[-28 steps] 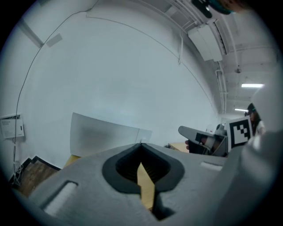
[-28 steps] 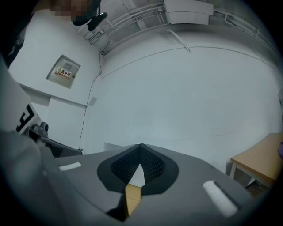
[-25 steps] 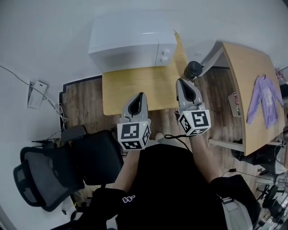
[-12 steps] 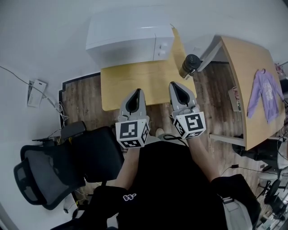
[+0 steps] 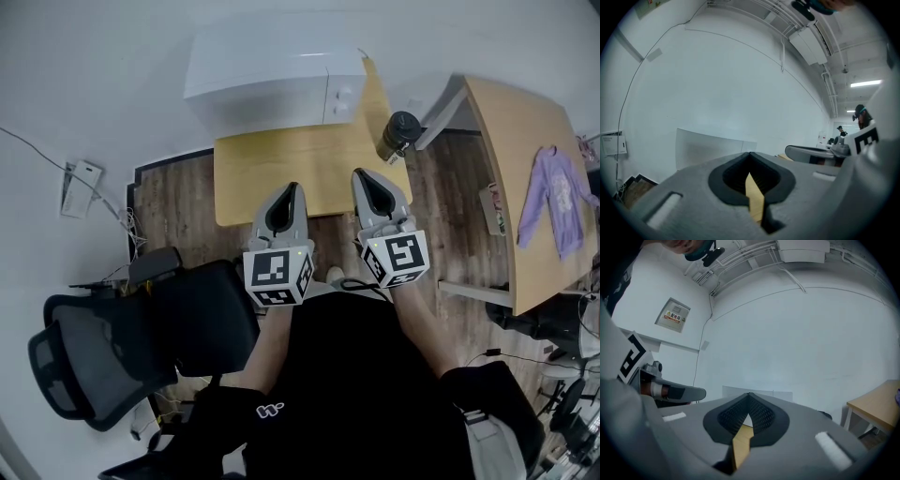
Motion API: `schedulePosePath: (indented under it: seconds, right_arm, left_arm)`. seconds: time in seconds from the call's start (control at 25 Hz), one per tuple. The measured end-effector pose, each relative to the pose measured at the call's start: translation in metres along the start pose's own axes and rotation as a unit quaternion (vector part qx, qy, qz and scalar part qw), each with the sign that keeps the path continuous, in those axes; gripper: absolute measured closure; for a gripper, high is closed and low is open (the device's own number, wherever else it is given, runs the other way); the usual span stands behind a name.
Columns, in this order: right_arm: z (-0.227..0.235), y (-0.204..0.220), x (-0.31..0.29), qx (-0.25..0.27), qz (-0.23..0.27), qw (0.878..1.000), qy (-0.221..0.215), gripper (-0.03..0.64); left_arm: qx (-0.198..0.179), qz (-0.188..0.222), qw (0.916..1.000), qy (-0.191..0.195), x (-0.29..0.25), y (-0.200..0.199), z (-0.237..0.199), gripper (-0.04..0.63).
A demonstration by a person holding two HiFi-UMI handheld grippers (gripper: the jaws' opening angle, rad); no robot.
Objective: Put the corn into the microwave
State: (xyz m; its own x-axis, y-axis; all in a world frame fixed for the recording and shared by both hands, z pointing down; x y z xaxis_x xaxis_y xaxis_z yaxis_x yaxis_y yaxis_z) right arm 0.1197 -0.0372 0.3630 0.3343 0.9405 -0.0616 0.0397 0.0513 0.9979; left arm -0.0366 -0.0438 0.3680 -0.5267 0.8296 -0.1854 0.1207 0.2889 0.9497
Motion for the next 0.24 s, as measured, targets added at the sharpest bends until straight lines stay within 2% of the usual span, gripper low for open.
schedulePosePath:
  seconds: [0.24]
  right_arm:
    - [-0.0068, -0.0035, -0.0049, 0.006, 0.004, 1.000, -0.014, 0.612]
  left_arm:
    - [-0.005, -0.001, 1.0000, -0.004, 0.0023, -0.0018, -0.0034, 0.595]
Point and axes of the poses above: the fingertips, and each gripper's own axes: x backward along the fingers, z to its right, y out of its underside, the point moved 6 cm from there along x, backward along the fingers, and after that the axes turned 3 degrees about x, right-handed, at the moved point
